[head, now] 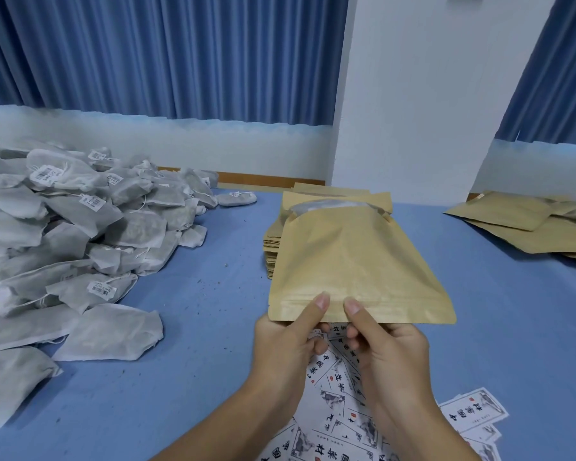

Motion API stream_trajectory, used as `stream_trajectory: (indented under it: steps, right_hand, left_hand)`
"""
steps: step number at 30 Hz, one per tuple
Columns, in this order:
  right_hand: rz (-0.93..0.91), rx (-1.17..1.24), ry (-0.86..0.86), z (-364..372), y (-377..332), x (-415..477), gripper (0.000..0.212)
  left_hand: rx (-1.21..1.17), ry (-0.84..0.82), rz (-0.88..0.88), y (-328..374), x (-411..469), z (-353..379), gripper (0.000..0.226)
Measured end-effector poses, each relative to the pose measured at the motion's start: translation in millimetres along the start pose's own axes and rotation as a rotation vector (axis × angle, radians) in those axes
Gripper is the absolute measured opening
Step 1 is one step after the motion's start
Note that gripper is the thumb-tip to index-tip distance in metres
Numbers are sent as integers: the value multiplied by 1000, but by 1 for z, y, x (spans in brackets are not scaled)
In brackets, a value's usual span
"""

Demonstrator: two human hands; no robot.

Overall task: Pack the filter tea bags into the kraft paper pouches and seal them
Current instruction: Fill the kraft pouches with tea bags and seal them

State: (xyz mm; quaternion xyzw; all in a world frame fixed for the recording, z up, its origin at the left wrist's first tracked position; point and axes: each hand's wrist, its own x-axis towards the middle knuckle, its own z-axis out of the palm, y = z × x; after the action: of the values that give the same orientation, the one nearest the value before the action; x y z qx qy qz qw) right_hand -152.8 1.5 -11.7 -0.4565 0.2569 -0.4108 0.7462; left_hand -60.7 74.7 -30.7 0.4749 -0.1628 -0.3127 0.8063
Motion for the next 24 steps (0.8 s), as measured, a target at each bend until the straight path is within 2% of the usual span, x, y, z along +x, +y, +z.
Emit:
stream_trajectory:
  steps: [3,8,14,20,24]
  right_hand:
    - [21,59,-21,1,-1,0,14]
    - [-17,11,-12,3,5,1,18]
    - [-9,16,20,4,4,1,23]
    - [32,54,-80,6,2,-2,17]
    - [28,27,-53,7,2,-3,20]
  left_hand:
    - [-13,6,-13,-2,0,-1,41]
    - [66,14,23,-3,1,3,26]
    - [111,8,63,2,-1,1,34]
    - [180,-62,18,5,-4,4,37]
    - [159,-54,-24,6,-4,3,31]
